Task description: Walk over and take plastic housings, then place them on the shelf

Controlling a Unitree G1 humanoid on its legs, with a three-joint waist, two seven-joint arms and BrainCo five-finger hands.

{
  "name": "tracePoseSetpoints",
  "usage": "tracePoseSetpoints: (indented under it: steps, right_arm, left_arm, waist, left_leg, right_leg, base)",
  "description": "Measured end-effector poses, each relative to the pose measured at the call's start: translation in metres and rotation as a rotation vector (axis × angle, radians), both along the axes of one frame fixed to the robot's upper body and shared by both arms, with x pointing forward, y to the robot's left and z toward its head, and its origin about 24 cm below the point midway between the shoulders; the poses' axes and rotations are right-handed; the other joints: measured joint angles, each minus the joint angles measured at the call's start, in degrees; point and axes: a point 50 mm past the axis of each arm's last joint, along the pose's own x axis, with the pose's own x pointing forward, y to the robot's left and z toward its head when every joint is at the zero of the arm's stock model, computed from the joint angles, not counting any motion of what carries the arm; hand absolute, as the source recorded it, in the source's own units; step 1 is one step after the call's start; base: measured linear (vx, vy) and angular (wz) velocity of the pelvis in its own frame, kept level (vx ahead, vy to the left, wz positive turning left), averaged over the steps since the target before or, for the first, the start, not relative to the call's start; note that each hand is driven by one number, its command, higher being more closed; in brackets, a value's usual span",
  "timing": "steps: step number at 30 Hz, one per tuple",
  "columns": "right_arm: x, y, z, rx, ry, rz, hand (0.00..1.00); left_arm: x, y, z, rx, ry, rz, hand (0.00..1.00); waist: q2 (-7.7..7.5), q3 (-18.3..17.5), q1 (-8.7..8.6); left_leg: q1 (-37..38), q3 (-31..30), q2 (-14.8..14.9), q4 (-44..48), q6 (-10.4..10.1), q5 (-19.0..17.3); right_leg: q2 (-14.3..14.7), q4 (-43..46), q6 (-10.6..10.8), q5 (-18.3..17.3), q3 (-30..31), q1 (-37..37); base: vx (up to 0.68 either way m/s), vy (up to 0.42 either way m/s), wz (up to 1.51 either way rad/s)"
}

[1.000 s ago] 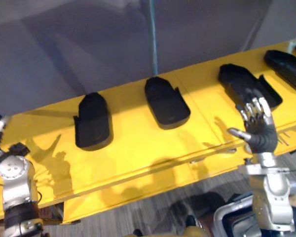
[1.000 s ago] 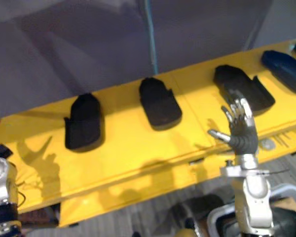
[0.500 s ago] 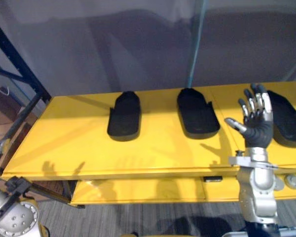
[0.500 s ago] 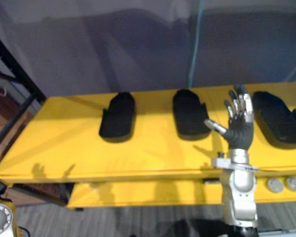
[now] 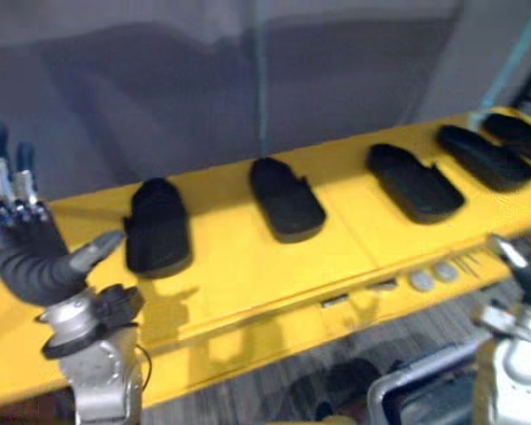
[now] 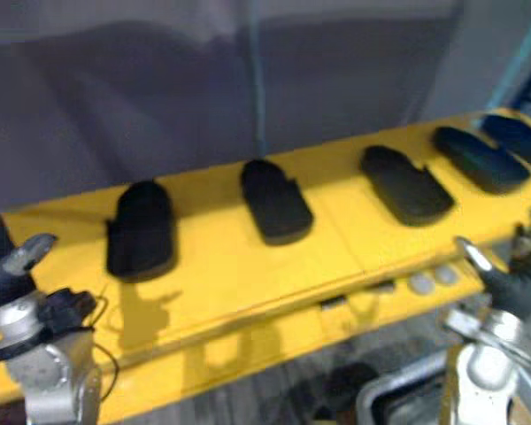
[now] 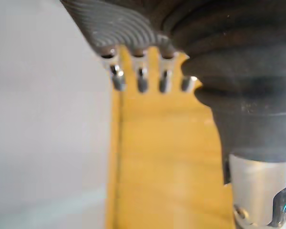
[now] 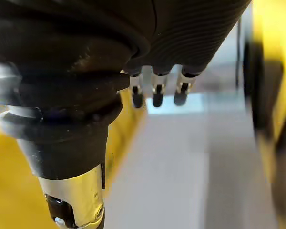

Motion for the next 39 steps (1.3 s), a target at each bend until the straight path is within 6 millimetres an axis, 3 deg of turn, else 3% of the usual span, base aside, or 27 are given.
tracePoseSetpoints:
  steps: [1,4,5,7,9,11,14,16,19,21,23,26,27,29,30,31,32,33,34,35,36,37,39]
  right_arm:
    - [-0.011,-0.003,-0.001,0.001,-0.004,-0.030,0.00]
    - [-0.021,-0.001,-0.002,0.018,-0.035,0.000,0.00]
    - [-0.016,0.005,-0.001,0.027,-0.065,0.056,0.00]
    - [-0.002,0.020,0.006,0.029,-0.124,0.193,0.00]
    - [0.018,0.045,0.023,0.022,-0.236,0.358,0.00]
    - [0.027,0.058,0.029,0.034,-0.274,0.429,0.00]
    - [0.042,0.080,0.034,0.060,-0.312,0.537,0.00]
    - [0.054,0.094,0.049,0.064,-0.392,0.605,0.00]
    - [0.067,0.108,0.066,0.053,-0.475,0.666,0.00]
    - [0.079,0.123,0.082,0.014,-0.520,0.718,0.00]
    - [0.081,0.131,0.093,-0.037,-0.547,0.715,0.00]
    - [0.074,0.122,0.087,-0.026,-0.522,0.619,0.00]
    - [0.071,0.118,0.083,-0.013,-0.512,0.591,0.00]
    - [0.059,0.104,0.071,0.027,-0.471,0.502,0.00]
    - [0.052,0.096,0.057,0.061,-0.421,0.448,0.00]
    - [0.045,0.090,0.046,0.085,-0.373,0.405,0.00]
    - [0.042,0.088,0.041,0.090,-0.354,0.395,0.00]
    - [0.036,0.084,0.034,0.086,-0.324,0.383,0.00]
    - [0.031,0.079,0.030,0.075,-0.300,0.376,0.00]
    - [0.030,0.077,0.030,0.060,-0.296,0.378,0.00]
    - [0.031,0.076,0.032,0.032,-0.299,0.394,0.00]
    - [0.033,0.075,0.033,0.006,-0.293,0.411,0.00]
    - [0.039,0.073,0.025,0.002,-0.249,0.418,0.00]
  left_arm:
    - [0.006,-0.003,0.001,-0.012,0.002,-0.013,0.00]
    - [0.016,-0.006,0.000,-0.034,0.037,-0.009,0.00]
    - [0.016,-0.005,-0.001,-0.030,0.061,0.026,0.00]
    - [0.017,-0.002,-0.007,-0.053,0.110,0.073,0.00]
    - [0.009,0.002,-0.015,-0.051,0.158,0.110,0.00]
    - [0.003,0.002,-0.016,-0.045,0.157,0.119,0.00]
    - [-0.004,0.004,-0.009,-0.057,0.080,0.139,0.00]
    - [-0.008,0.009,-0.008,-0.077,0.035,0.200,0.00]
    - [-0.010,0.008,-0.003,-0.107,-0.032,0.219,0.00]
    - [-0.009,0.006,0.008,-0.117,-0.123,0.234,0.00]
    - [-0.009,0.001,0.017,-0.123,-0.208,0.236,0.00]
    - [-0.015,-0.006,0.026,-0.094,-0.270,0.188,0.00]
    - [-0.016,-0.009,0.028,-0.075,-0.279,0.162,0.00]
    - [-0.018,-0.020,0.032,-0.008,-0.284,0.077,0.00]
    - [-0.017,-0.023,0.032,0.028,-0.268,0.042,0.00]
    - [-0.017,-0.022,0.030,0.040,-0.251,0.018,0.00]
    - [-0.018,-0.021,0.029,0.041,-0.243,0.022,0.00]
    - [-0.019,-0.019,0.026,0.044,-0.230,0.039,0.00]
    - [-0.019,-0.016,0.024,0.033,-0.225,0.060,0.00]
    - [-0.019,-0.013,0.024,0.027,-0.225,0.079,0.00]
    - [-0.019,-0.007,0.024,0.021,-0.227,0.122,0.00]
    - [-0.018,-0.001,0.025,0.023,-0.221,0.165,0.00]
    - [-0.011,0.007,0.024,0.030,-0.184,0.207,0.00]
  waist:
    - [0.08,0.2,-1.26]
    - [0.21,0.5,-2.44]
    - [-0.22,1.0,-1.98]
    - [-0.46,2.2,0.12]
    - [2.02,3.2,1.92]
    - [3.14,3.4,2.08]
    - [1.84,6.1,4.97]
    - [-0.14,9.6,6.52]
    - [-0.25,11.9,8.15]
    - [-0.26,14.6,9.12]
    - [-0.73,17.1,9.99]
    - [-0.64,17.2,10.58]
    - [-0.64,17.2,10.60]
    - [-0.62,17.2,10.18]
    - [-0.54,17.2,9.65]
    - [0.00,16.9,9.64]
    - [0.09,16.8,9.64]
    - [-0.03,16.6,9.56]
    - [-0.35,16.3,9.12]
    - [-0.41,15.9,8.55]
    - [0.10,15.2,7.71]
    - [0.62,14.5,7.15]
    - [0.52,12.3,6.47]
  left_leg:
    - [0.7,1.5,0.3,0.5,-0.3,-0.6]
    - [1.6,3.7,1.1,3.2,-0.5,-2.7]
    - [1.4,1.9,1.5,7.2,0.7,-4.1]
    - [-1.3,-7.4,2.0,15.9,4.3,-7.4]
    - [-4.7,-16.4,2.7,23.3,2.5,-11.2]
    - [-6.6,-15.8,3.0,23.4,1.8,-12.7]
    - [-9.7,-15.9,1.4,20.5,1.0,-13.5]
    - [-14.4,-17.6,-0.4,21.9,1.3,-13.6]
    - [-19.9,-19.3,-1.1,26.3,1.9,-14.4]
    - [-24.6,-21.1,-1.6,32.4,1.4,-15.8]
    - [-28.1,-22.3,-2.0,40.3,0.7,-18.1]
    - [-30.4,-23.9,-1.7,52.1,0.5,-23.8]
    - [-30.2,-23.9,-1.6,53.2,0.7,-24.3]
    - [-28.5,-23.5,-1.6,53.6,1.6,-25.0]
    - [-25.8,-21.7,-1.1,51.6,2.5,-25.5]
    - [-23.1,-18.2,0.3,48.7,3.7,-26.1]
    - [-22.1,-16.2,0.8,47.6,4.2,-25.9]
    - [-20.0,-11.5,1.8,44.7,6.0,-24.9]
    - [-17.9,-6.3,1.8,41.4,7.8,-22.8]
    - [-16.9,-4.2,1.9,39.6,8.4,-21.8]
    - [-15.2,-1.2,1.9,36.5,8.9,-20.2]
    - [-12.8,1.8,2.0,32.8,9.6,-18.1]
    - [-11.7,4.7,1.8,28.6,9.7,-15.5]
  right_leg:
    - [0.4,0.3,0.0,0.0,1.6,-0.3]
    - [1.5,0.9,-0.1,0.0,5.6,-0.9]
    - [2.0,1.7,-0.2,0.0,8.4,-1.6]
    - [2.9,3.1,-0.9,-0.6,13.5,-2.6]
    - [4.6,4.6,-0.7,-0.5,16.9,-5.2]
    - [4.7,5.8,-0.2,0.0,16.7,-7.7]
    - [3.3,7.5,1.3,1.0,16.0,-13.1]
    - [1.2,7.9,1.6,1.6,14.9,-16.0]
    - [0.2,11.0,1.6,1.3,13.7,-20.1]
    - [-0.4,20.5,2.7,-2.5,13.4,-25.6]
    - [-1.3,32.9,2.9,-8.7,12.6,-30.5]
    - [-1.2,45.7,2.9,-16.1,11.7,-32.9]
    - [-1.2,46.4,2.9,-16.5,11.6,-32.6]
    - [-1.1,44.7,3.8,-15.8,11.9,-30.3]
    - [-0.5,40.9,4.5,-13.3,12.8,-27.7]
    - [0.9,34.6,4.6,-8.5,14.0,-25.6]
    - [1.2,30.9,4.0,-5.4,13.9,-24.7]
    - [0.6,23.0,1.8,0.7,12.3,-22.4]
    - [-1.6,21.9,0.4,1.9,6.9,-21.8]
    - [-2.5,23.6,-0.1,1.5,4.5,-21.7]
    - [-3.6,27.2,-1.9,-0.4,0.6,-20.5]
    - [-4.9,31.8,-3.8,-4.0,-2.5,-18.8]
    - [-7.5,36.6,-4.4,-8.9,-6.0,-15.8]
  base:
    - [0.03,0.009,-0.73]
    - [0.02,0.005,-0.78]
    - [0.02,-0.019,-1.06]
    - [-0.03,-0.038,-1.37]
    - [-0.10,0.064,-1.05]
    - [-0.10,0.106,-0.09]
    - [-0.14,0.084,0.27]
    - [-0.19,0.064,0.44]
    - [-0.14,0.075,0.34]
    - [-0.12,0.064,0.43]
    - [-0.08,0.011,0.48]
    - [-0.04,0.028,0.25]
    - [-0.05,0.075,-0.03]
    - [-0.06,0.141,-0.21]
    - [-0.12,0.218,-0.88]
    - [-0.14,0.211,-1.21]
    - [-0.18,0.214,-1.74]
    - [-0.19,0.200,-1.85]
    - [-0.19,0.180,-1.82]
    - [-0.18,0.167,-1.55]
    - [-0.16,0.145,-1.45]
    - [-0.13,0.125,-1.30]
    - [-0.10,0.021,-1.00]
